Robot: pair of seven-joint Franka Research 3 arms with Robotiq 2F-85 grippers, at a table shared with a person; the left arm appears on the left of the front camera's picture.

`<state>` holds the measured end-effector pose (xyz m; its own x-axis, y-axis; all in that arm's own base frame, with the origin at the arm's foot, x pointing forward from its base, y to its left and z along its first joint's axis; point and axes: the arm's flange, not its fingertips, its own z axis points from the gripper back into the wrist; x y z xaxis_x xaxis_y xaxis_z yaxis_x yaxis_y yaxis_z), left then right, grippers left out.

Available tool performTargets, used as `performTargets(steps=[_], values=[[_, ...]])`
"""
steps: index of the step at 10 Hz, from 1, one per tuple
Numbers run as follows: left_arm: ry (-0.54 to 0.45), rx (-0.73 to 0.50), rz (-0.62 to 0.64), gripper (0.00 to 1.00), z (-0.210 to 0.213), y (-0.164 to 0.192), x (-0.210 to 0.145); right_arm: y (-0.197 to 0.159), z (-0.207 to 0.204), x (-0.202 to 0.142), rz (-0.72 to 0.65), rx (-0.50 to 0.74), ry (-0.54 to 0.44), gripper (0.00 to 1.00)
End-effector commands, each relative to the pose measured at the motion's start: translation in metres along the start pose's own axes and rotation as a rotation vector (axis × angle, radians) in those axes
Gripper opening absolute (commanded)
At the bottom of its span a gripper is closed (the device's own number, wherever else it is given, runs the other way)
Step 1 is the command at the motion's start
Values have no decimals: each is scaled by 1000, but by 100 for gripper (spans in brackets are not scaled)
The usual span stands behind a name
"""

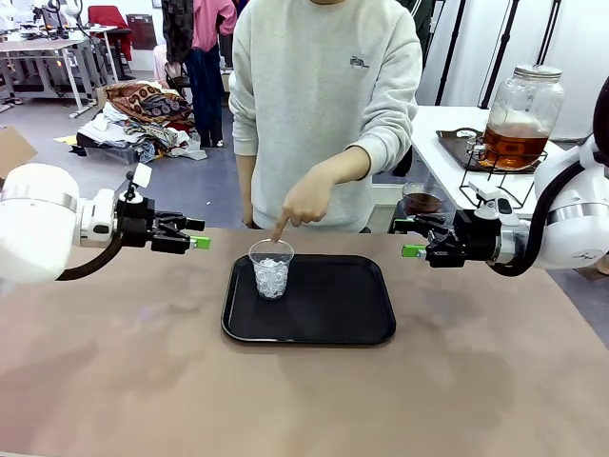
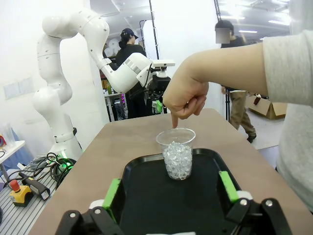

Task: Pour the drink into the iced cup.
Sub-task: Pick up the iced cup indicated by the human and present it to them.

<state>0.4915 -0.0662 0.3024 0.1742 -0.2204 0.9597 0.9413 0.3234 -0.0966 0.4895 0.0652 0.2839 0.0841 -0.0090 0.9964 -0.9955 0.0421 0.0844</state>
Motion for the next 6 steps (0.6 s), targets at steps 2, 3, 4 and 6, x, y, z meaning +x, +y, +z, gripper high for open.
performTargets(steps=[2, 3, 4, 6], values=[[5, -18, -66, 100, -2, -3, 1, -1, 0, 2, 5, -2, 1, 100], [22, -50, -158, 100, -6, -7, -2, -1, 0, 2, 5, -2, 1, 100], [39, -80, -219, 100, -10, -10, -8, -1, 0, 2, 5, -2, 1, 100], [38, -121, -287, 100, -13, -13, -19, -1, 0, 2, 5, -2, 1, 100]])
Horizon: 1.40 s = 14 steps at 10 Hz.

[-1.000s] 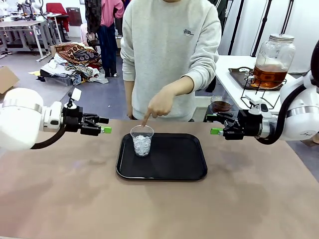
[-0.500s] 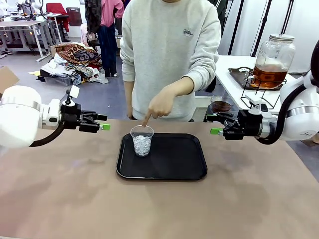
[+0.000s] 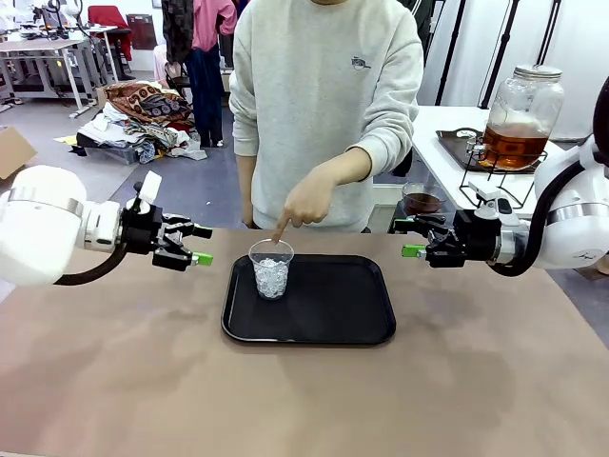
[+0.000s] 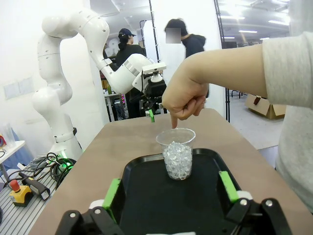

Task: Pour the drink into the iced cup.
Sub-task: Pick up the iced cup indicated by the human and present it to them.

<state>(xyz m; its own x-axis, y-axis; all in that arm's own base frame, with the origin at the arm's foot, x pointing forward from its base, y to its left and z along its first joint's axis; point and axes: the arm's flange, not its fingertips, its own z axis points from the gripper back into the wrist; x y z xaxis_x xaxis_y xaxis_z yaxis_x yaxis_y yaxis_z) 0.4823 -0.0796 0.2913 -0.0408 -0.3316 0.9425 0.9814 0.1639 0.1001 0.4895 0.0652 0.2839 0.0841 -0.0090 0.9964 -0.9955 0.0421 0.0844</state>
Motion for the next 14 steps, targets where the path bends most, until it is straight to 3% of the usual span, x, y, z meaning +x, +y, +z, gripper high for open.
performTargets(steps=[1, 10, 14], values=[[-28, -32, -74, 100, -4, -5, -14, -1, 0, 2, 5, -2, 1, 100], [-84, -105, 25, 100, -37, -9, -47, -1, 0, 2, 5, -2, 1, 100], [-52, -100, 31, 100, -32, -13, -46, -1, 0, 2, 5, -2, 1, 100]])
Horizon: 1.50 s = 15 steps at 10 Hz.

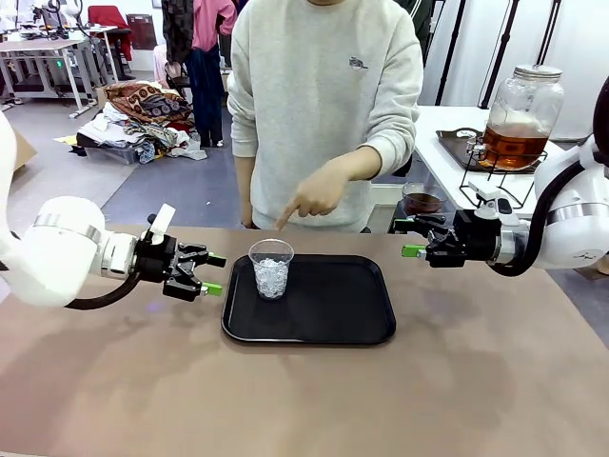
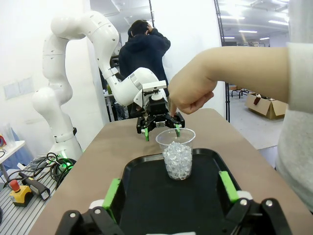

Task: Pour the drink into the iced cup.
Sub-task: Pick up the iced cup indicated by the human and present it to them.

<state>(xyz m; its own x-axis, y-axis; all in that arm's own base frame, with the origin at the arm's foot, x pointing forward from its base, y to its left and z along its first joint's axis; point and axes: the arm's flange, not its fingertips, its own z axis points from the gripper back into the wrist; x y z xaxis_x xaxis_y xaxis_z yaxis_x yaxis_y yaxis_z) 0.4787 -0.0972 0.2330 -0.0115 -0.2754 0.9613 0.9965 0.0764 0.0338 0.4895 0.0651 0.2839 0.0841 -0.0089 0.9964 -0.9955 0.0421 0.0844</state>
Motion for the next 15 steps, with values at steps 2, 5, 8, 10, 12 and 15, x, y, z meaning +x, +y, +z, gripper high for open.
performTargets(steps=[2, 5, 8, 10, 12, 15], values=[[-2, -3, -6, 100, -1, 1, 3, -1, 0, 2, 4, -2, 1, 100], [-13, 2, -23, 100, -8, 8, 15, -1, 0, 2, 4, -2, 1, 100], [-2, 0, -26, 100, -19, 15, 22, -1, 0, 2, 4, -2, 1, 100], [11, 6, -26, 100, -27, 20, 25, -1, 0, 2, 4, -2, 1, 100], [16, 19, -19, 100, -32, 25, 23, -1, 0, 2, 4, -2, 1, 100], [17, 23, -3, 100, -38, 33, 19, -1, 0, 2, 4, -2, 1, 100]])
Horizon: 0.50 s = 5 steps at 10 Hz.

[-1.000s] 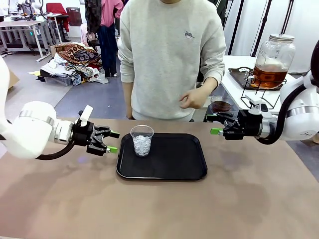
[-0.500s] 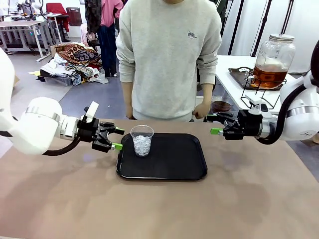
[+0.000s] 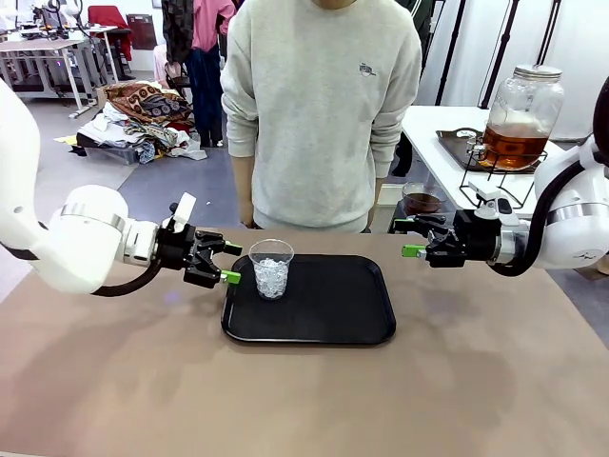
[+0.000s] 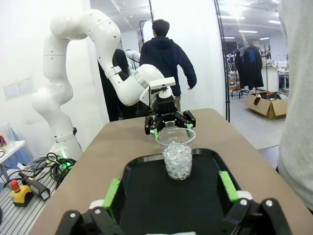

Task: Pour the drink into the iced cup.
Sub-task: Pick up the iced cup indicated by the human and present it to them.

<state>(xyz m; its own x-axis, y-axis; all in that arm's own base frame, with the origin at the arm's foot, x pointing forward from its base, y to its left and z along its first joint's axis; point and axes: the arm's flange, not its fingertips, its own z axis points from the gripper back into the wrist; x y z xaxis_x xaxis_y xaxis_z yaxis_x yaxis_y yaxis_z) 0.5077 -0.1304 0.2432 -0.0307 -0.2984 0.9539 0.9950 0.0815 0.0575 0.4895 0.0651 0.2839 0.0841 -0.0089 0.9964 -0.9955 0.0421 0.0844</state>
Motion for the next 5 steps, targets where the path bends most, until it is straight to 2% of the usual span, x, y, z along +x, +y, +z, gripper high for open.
performTargets(steps=[1, 5], values=[[-4, 10, 21, 100, -8, 6, -1, -1, 0, 2, 4, -2, 1, 100], [-14, -10, 33, 100, -19, 9, -5, -1, 0, 2, 4, -2, 1, 100]])
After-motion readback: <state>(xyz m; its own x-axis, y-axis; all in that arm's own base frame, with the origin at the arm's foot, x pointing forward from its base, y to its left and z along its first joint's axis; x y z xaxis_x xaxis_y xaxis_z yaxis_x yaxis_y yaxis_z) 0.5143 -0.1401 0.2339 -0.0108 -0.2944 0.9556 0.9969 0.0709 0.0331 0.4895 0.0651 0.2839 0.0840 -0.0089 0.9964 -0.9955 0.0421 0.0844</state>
